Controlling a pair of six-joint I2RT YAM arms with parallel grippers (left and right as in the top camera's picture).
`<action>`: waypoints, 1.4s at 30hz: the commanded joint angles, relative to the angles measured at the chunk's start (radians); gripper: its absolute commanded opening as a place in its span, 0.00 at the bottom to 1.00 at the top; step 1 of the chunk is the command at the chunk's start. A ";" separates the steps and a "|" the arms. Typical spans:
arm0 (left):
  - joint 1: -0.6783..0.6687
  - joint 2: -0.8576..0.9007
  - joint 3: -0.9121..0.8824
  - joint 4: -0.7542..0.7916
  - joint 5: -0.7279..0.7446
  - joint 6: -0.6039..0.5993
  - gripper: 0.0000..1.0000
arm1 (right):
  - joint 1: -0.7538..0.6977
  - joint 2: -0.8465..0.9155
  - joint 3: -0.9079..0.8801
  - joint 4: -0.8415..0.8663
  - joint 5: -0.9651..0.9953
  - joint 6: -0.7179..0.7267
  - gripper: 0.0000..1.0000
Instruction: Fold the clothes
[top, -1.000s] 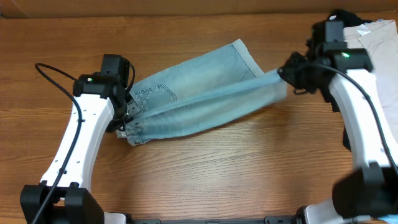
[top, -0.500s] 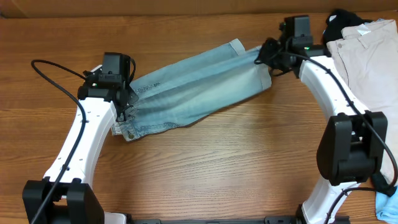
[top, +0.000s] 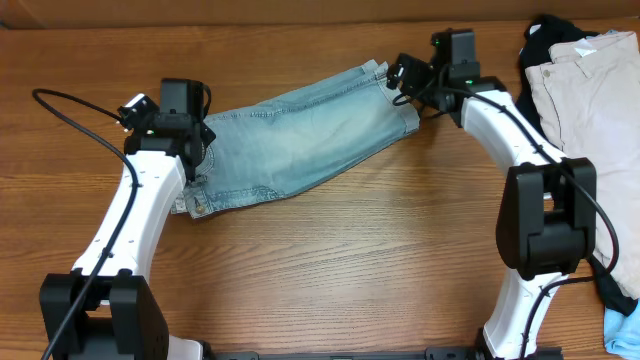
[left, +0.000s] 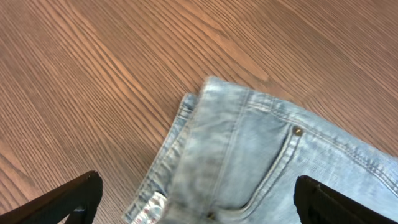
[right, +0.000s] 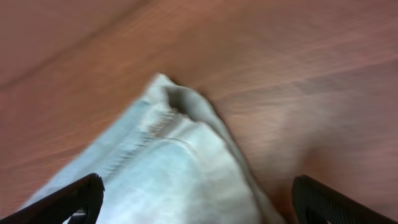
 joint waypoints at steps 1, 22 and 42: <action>0.055 0.003 0.105 -0.074 0.049 0.122 1.00 | -0.089 -0.082 0.025 -0.086 0.013 -0.025 1.00; 0.139 0.026 0.340 -0.355 0.447 0.397 1.00 | -0.042 0.034 0.014 -0.217 -0.168 -0.278 0.76; 0.139 0.026 0.339 -0.424 0.459 0.416 1.00 | -0.042 -0.042 0.013 -0.821 0.098 0.095 0.19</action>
